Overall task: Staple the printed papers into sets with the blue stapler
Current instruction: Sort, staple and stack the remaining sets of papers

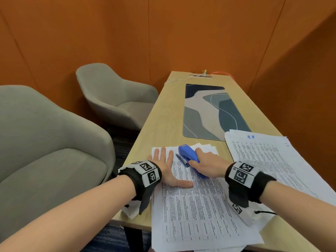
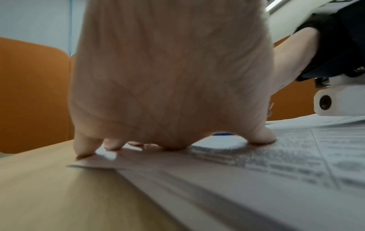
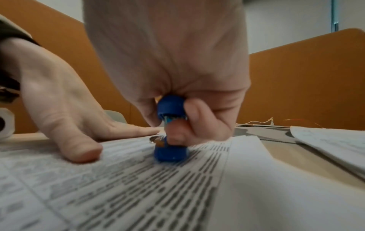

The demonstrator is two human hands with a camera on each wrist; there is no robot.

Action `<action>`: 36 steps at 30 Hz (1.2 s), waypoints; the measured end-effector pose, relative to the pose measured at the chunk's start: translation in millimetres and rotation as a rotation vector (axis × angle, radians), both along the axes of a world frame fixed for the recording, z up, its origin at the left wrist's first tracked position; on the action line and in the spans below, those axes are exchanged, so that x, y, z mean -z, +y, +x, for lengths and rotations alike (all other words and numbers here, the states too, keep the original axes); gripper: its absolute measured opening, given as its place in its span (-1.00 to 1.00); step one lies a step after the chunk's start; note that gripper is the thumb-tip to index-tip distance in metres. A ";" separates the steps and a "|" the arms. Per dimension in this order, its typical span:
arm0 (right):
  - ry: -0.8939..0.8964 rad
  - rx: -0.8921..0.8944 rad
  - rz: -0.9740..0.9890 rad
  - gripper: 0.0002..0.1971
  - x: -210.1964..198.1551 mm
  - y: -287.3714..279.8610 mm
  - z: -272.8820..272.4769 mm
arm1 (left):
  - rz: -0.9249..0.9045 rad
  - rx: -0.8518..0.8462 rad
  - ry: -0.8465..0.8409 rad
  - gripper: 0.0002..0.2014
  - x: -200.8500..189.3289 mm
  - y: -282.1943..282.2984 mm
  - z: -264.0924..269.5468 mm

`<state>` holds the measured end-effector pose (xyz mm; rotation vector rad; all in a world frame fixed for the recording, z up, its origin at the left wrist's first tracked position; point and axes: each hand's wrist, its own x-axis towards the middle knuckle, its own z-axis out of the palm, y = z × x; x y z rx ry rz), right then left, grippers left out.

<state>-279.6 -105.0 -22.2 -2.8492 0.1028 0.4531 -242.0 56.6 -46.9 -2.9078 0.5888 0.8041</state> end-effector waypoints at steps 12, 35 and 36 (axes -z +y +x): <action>-0.126 0.092 -0.034 -0.68 6.2 29.8 26.4 | 0.018 -0.006 0.041 0.41 -1.2 -2.0 3.4; -0.023 0.215 -0.037 -0.71 -11.1 -37.4 -32.5 | -0.087 0.214 -0.067 0.04 -12.7 -59.2 6.0; -0.026 0.214 -0.047 -0.70 -12.6 -36.1 -30.0 | -0.047 0.211 -0.027 0.13 -8.0 -58.5 8.5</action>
